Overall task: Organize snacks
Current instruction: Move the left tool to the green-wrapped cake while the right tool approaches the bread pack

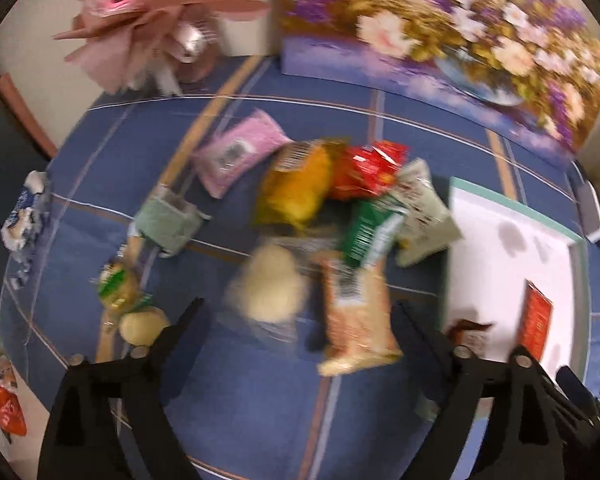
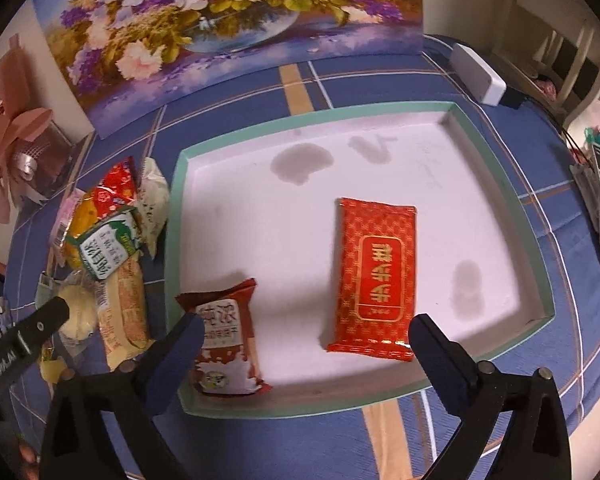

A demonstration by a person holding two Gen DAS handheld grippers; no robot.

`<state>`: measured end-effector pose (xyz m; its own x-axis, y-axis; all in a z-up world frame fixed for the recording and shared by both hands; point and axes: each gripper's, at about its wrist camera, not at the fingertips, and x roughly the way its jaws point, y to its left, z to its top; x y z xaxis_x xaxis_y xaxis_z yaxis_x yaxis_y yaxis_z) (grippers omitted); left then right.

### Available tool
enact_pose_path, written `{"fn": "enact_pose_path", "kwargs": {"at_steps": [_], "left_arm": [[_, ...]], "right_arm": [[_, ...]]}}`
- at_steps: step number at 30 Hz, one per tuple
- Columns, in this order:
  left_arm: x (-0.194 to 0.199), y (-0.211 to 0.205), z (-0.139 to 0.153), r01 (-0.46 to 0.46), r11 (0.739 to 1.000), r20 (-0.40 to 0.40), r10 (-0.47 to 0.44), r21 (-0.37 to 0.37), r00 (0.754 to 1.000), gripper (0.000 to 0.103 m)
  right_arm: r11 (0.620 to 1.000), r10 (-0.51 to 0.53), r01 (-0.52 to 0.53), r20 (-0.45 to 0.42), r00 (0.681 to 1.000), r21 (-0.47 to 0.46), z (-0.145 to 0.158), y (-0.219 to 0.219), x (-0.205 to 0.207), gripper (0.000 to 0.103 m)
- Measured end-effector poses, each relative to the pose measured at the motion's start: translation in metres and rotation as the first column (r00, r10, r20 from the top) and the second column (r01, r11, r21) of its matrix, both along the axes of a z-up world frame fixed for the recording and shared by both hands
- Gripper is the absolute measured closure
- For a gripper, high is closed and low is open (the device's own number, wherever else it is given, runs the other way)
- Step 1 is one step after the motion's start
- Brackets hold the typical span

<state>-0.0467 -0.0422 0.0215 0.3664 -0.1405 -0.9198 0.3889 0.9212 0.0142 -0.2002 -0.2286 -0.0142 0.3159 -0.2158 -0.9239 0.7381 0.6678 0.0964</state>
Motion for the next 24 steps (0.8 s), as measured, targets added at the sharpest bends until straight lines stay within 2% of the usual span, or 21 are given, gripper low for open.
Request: {"fn": "enact_pose_path", "kwargs": {"at_steps": [4,7,10,13,16,20,24], "left_arm": [[0.017,0.019,-0.001,-0.051,0.999,0.004,0.051,-0.009,0.999,0.009],[0.031,0.044,0.003,-0.114,0.993,0.013,0.115,-0.035,0.993,0.001],[0.044,0.071,0.005,-0.168,0.984,0.040,0.170,-0.059,0.985,0.000],[0.056,0.097,0.002,-0.213,0.973,0.014,0.215,-0.086,0.976,0.000],[0.065,0.121,0.001,-0.242,0.963,0.004,0.245,-0.119,0.970,0.000],[0.078,0.143,-0.005,-0.233,0.967,0.004,0.235,-0.099,0.972,0.000],[0.091,0.161,-0.021,-0.246,0.965,-0.065,0.241,-0.094,0.968,0.000]], "right_arm": [[1.000,0.021,-0.021,0.030,0.999,0.004,0.006,0.009,0.007,0.000],[0.999,0.032,-0.034,0.069,0.997,0.020,0.014,0.017,0.016,0.000],[0.996,0.050,-0.058,0.127,0.991,0.067,0.021,0.029,0.030,0.000],[0.989,0.091,-0.109,0.171,0.981,0.099,0.027,0.044,0.046,0.000],[0.985,0.141,-0.156,0.177,0.974,0.076,0.033,0.064,0.065,0.000],[0.972,0.194,-0.215,0.192,0.962,0.095,0.028,0.088,0.089,0.000],[0.962,0.238,-0.255,0.154,0.959,0.102,0.013,0.104,0.103,0.000]]}}
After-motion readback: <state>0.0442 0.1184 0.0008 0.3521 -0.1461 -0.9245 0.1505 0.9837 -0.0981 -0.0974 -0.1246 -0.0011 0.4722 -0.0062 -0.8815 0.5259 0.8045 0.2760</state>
